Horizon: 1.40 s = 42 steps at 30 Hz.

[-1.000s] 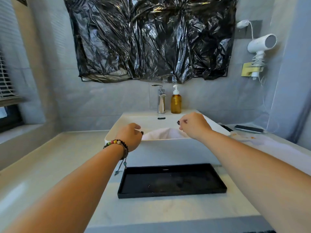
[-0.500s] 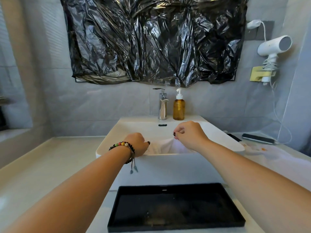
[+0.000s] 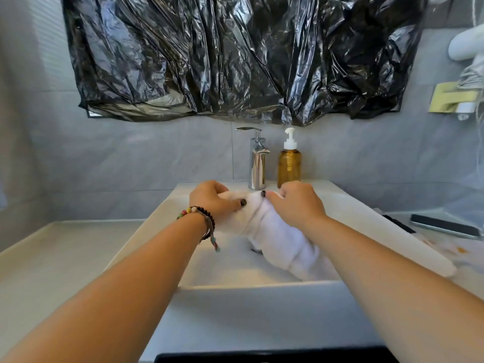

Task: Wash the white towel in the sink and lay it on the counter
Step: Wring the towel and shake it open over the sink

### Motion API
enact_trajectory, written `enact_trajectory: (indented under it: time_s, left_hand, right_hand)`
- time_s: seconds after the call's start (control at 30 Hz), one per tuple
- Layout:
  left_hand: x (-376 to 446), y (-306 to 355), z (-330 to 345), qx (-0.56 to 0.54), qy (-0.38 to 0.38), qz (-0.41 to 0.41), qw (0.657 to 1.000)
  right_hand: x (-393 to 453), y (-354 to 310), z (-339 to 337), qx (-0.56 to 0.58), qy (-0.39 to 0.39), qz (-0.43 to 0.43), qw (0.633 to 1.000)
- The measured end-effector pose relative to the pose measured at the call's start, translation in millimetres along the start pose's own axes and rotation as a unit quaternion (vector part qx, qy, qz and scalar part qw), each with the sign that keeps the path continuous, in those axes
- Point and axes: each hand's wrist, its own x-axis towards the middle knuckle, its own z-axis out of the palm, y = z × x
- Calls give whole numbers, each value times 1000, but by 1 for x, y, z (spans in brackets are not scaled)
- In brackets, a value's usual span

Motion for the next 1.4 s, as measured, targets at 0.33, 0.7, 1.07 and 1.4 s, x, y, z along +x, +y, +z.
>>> enact_trajectory:
  time_s: [0.33, 0.7, 1.07, 1.4]
  left_hand:
    - [15, -10, -2, -302, 11, 18, 953]
    - [10, -14, -2, -246, -219, -125, 936]
    - [23, -17, -7, -182, 129, 93, 970]
    - [15, -6, -10, -202, 110, 104, 968]
  right_hand:
    - [3, 8, 39, 89, -290, -44, 952]
    - [7, -13, -5, 213, 109, 56, 969]
    - [7, -13, 25, 183, -64, -45, 980]
    - [-9, -34, 7, 165, -11, -29, 986]
